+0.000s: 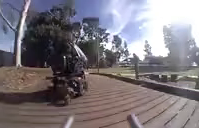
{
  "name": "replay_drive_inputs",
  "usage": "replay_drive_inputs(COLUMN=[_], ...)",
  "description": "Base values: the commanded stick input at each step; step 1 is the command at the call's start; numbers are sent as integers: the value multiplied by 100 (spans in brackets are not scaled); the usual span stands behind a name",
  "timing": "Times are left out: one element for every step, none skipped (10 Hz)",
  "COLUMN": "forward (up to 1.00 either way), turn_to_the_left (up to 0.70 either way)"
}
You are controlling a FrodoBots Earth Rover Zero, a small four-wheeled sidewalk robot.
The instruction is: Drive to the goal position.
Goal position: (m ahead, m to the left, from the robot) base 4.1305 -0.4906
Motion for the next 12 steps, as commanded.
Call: replay_drive_inputs(forward=[100, 100, 100, 100, 100, 100, 100, 100, 100, 100, 100, 100], turn_to_the_left=[0, 0, 0, 0, 0, 0, 0, 0, 2, 12, 21, 31])
